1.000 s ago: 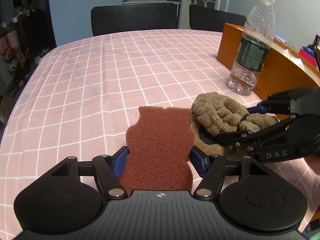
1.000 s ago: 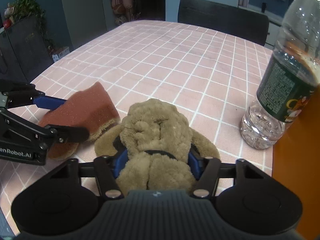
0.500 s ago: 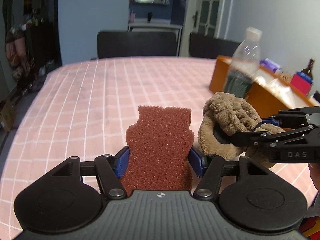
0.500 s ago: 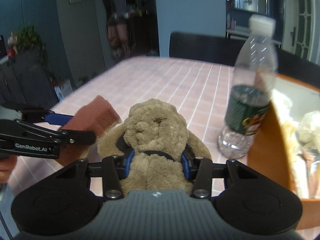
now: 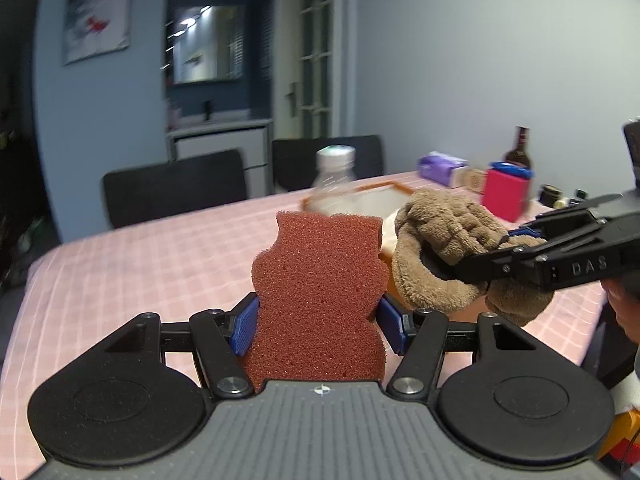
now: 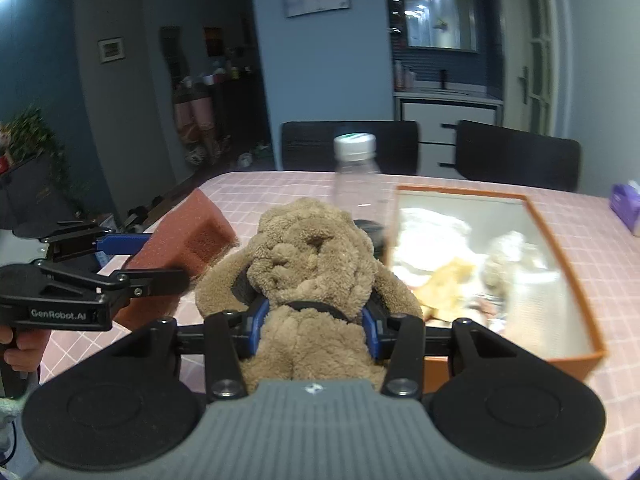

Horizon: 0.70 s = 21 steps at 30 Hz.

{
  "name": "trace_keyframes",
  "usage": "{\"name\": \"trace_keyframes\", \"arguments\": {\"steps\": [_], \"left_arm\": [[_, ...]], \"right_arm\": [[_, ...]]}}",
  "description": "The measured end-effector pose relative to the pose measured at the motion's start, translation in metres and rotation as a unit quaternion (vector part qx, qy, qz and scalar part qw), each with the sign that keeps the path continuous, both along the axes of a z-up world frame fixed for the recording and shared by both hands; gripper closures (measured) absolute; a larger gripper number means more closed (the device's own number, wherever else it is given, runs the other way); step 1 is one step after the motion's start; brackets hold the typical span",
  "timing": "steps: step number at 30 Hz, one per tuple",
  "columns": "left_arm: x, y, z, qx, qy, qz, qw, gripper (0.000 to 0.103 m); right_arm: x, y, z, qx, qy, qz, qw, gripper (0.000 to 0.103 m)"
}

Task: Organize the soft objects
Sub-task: 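Lift the sponge and teddy bear and carry them over the orange box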

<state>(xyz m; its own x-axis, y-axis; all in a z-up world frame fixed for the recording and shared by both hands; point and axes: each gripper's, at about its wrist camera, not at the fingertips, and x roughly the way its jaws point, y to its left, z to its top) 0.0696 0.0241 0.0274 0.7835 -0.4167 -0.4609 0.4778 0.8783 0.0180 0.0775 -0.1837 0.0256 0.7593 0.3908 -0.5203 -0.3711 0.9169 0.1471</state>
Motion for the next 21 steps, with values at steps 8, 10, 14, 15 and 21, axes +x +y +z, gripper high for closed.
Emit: {"name": "trace_keyframes", "arguments": {"steps": [8, 10, 14, 15, 21], "left_arm": [[0.02, -0.072, 0.023, 0.039, -0.044, -0.059, 0.9965, 0.031], [0.031, -0.091, 0.03, 0.055, -0.053, -0.066, 0.9949, 0.031], [0.059, -0.134, 0.039, 0.098, -0.069, -0.071, 0.9903, 0.031], [0.067, -0.144, 0.04, 0.109, -0.07, -0.072, 0.9889, 0.031], [0.102, -0.205, 0.021, 0.224, -0.042, -0.086, 0.97, 0.031]], "right_arm": [[0.005, -0.062, 0.031, -0.027, 0.0, -0.073, 0.997, 0.058], [0.017, -0.082, 0.035, -0.031, -0.002, -0.088, 0.996, 0.058], [0.049, -0.107, 0.047, -0.031, -0.005, -0.1, 0.995, 0.058], [0.06, -0.11, 0.048, -0.03, -0.001, -0.097, 0.995, 0.058], [0.126, -0.12, 0.032, -0.063, 0.029, -0.09, 0.994, 0.057]]}}
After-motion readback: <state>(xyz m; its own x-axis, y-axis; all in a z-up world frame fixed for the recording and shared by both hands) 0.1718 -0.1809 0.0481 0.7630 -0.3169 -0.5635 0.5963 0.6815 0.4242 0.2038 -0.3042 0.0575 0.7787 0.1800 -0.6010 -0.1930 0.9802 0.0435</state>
